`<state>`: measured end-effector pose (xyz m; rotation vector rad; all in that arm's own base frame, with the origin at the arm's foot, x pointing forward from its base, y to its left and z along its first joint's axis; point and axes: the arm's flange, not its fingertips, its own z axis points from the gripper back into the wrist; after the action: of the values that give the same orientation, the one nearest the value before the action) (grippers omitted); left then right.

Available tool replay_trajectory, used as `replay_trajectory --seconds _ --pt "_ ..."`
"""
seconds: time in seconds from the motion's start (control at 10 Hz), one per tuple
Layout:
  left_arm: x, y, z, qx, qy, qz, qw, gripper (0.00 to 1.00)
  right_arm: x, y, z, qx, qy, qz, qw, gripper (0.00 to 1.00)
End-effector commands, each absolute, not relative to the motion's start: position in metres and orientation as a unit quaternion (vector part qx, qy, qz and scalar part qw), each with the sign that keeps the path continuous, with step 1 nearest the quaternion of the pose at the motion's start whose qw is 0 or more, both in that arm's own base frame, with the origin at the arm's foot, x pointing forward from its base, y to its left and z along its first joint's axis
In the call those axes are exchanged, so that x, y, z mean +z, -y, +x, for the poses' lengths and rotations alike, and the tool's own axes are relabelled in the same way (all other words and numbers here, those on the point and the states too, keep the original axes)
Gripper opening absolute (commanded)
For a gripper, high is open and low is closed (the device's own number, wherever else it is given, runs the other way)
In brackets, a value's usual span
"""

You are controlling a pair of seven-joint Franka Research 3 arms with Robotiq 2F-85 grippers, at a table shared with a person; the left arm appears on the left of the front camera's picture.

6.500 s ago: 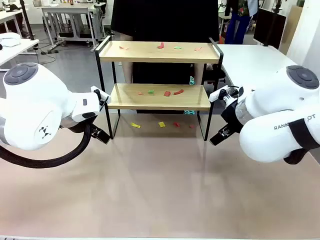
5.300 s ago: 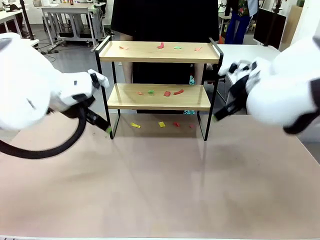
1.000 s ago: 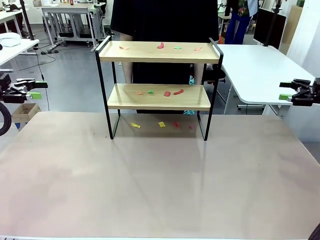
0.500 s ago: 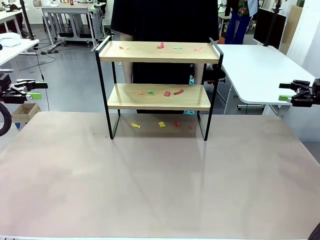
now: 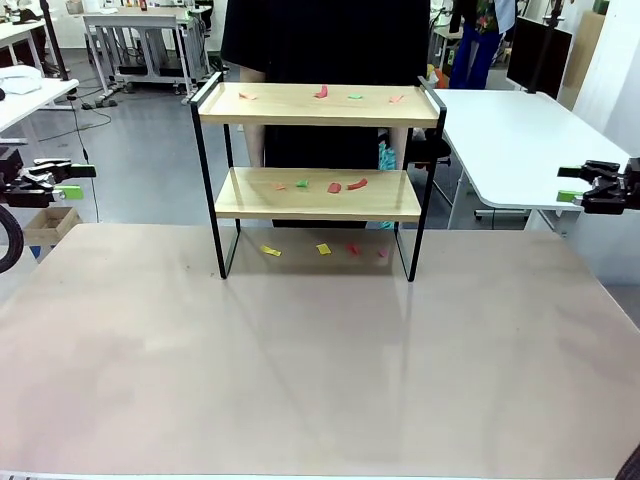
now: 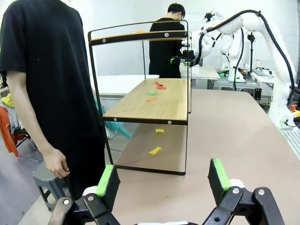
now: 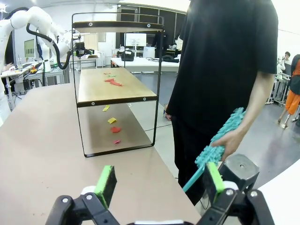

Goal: Clean the shelf.
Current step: Pick up the Duster handed by the human.

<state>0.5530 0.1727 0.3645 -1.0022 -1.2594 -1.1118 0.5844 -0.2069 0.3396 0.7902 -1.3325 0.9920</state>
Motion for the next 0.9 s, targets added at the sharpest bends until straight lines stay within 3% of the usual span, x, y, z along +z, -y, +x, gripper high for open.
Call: replay_trajectory --seconds 0.0,0.8 --pt "0.3664 -0.1724 0.5531 -0.473 0.535 -0.422 0.559 1.0 0.3416 0.2068 0.5846 0.43 0.577 0.341 0.605 1.0" --pt "0.3664 -0.1724 0.5531 -0.473 0.535 -0.422 0.559 1.0 0.3416 0.2068 0.5846 0.43 0.577 0.341 0.605 1.0"
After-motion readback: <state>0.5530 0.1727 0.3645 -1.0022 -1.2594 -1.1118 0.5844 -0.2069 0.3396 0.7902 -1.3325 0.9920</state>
